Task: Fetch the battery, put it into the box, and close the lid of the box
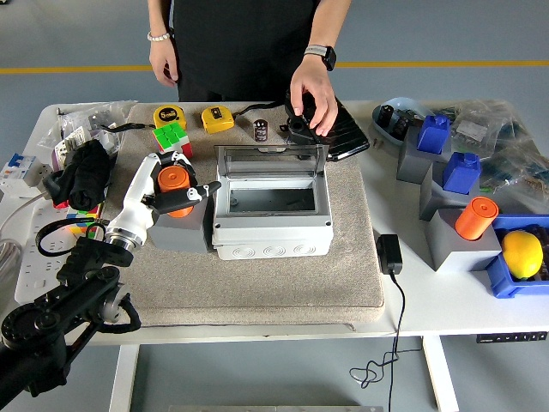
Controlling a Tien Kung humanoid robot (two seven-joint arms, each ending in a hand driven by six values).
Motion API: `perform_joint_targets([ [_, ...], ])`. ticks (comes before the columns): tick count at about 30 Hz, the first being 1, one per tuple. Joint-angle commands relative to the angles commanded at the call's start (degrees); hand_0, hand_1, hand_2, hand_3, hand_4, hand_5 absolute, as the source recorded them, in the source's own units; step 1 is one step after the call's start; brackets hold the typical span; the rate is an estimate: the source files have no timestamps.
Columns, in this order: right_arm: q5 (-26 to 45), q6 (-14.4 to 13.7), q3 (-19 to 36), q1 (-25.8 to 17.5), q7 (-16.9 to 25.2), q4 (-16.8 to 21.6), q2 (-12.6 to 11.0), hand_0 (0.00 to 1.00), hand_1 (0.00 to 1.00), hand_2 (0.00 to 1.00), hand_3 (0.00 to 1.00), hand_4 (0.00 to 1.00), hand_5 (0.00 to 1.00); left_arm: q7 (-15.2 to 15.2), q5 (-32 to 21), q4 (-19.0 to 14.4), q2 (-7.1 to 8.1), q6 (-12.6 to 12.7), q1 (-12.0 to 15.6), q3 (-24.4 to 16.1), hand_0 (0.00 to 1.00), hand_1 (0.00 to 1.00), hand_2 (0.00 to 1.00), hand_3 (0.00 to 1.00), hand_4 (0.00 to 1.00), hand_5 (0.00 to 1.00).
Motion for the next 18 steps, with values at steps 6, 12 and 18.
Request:
perform_joint_targets([
  [6,0.0,-0.1,0.2,0.0,0.2,0.0,0.0,0.714,0.676,0.68,0.651,0.998,0.586,2.6,4.4,-3.9,0.31,1.3,0.6,-2.2,0.044,0.03,0.09,0.134,0.998,0.009],
  [12,0.2,-0.2,0.0,0.0,0.3,0.0,0.0,0.713,0.676,0.681,0.65,0.998,0.583,6.7,14.0,-12.5,2.24,1.9,0.9,-2.1,0.042,0.018,0.079,0.13,0.998,0.012],
  [18,0.2,-0.2,0.0,0.1,0.3,0.0,0.0,0.713,0.675,0.68,0.644,0.998,0.585,10.6,22.5,-16.1,3.52,0.3,-0.2,0.5,0.009,0.002,0.068,0.118,0.975,0.003],
])
